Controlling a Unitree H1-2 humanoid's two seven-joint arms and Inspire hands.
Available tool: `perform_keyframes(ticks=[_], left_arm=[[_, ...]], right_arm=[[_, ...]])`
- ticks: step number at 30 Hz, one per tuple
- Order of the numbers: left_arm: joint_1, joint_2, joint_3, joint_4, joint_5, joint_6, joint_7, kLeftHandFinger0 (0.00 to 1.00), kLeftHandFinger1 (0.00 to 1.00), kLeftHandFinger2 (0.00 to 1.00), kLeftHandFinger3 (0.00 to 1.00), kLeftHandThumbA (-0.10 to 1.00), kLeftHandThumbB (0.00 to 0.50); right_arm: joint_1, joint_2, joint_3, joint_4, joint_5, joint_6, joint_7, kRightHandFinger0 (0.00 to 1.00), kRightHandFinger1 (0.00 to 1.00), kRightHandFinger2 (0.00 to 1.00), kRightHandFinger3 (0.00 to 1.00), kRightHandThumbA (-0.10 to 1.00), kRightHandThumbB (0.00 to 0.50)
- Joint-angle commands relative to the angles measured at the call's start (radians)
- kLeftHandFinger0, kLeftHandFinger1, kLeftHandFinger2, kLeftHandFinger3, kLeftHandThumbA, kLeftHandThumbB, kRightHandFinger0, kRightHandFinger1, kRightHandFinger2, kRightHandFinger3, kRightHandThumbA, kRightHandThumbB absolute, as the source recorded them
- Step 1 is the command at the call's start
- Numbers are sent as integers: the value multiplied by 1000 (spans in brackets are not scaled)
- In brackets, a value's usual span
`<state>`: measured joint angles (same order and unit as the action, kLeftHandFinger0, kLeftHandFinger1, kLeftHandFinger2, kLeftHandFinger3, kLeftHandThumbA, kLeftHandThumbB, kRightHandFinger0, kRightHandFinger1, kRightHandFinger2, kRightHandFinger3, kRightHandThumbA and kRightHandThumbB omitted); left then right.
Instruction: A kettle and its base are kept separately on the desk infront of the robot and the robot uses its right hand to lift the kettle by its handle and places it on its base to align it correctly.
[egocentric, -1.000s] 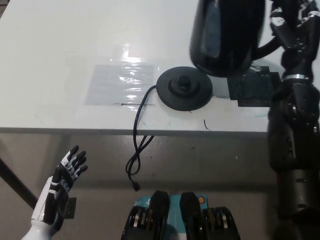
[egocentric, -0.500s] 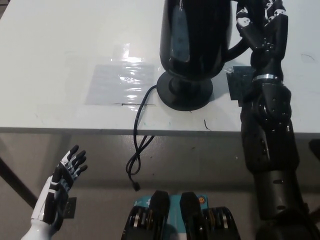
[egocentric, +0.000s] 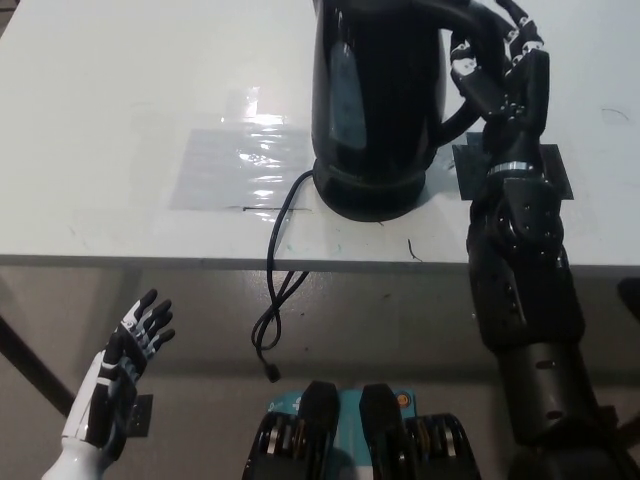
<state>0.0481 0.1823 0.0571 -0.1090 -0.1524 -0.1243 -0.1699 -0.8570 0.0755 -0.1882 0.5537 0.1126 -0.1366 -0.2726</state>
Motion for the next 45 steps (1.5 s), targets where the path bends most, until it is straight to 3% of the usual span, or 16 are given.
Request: perform_keyframes(ticks=[1,11,23,26,36,45], left_arm=[[-17,24,4,-22,-12,-28,-20,1000,1000,1000,1000,1000,113],[-22,26,3,-17,-14,-27,-18,1000,1000,1000,1000,1000,152],[-27,28,3,-24,-13,-18,-16,1000,1000,1000,1000,1000,145],[-31,29,3,-22,-15,-18,-17,1000,1000,1000,1000,1000,121],[-40,31,4,-17,-15,-29,-19,1000,1000,1000,1000,1000,117],[-41,34,3,-22,-19,-25,-22,1000,1000,1000,1000,1000,103]], right_arm=[[-96,8,13,-7,1,-119,16,0,364,740,790,-100,89],[-89,8,14,35,-10,-118,4,0,336,753,840,-100,89],[-78,7,19,58,-26,-141,1,0,297,759,859,-100,72],[-71,7,28,67,-34,-155,6,0,272,710,800,-100,98],[-49,-3,56,162,-46,-255,35,0,129,493,684,-100,110],[-3,-15,63,184,-34,-300,54,0,159,535,678,-100,96]])
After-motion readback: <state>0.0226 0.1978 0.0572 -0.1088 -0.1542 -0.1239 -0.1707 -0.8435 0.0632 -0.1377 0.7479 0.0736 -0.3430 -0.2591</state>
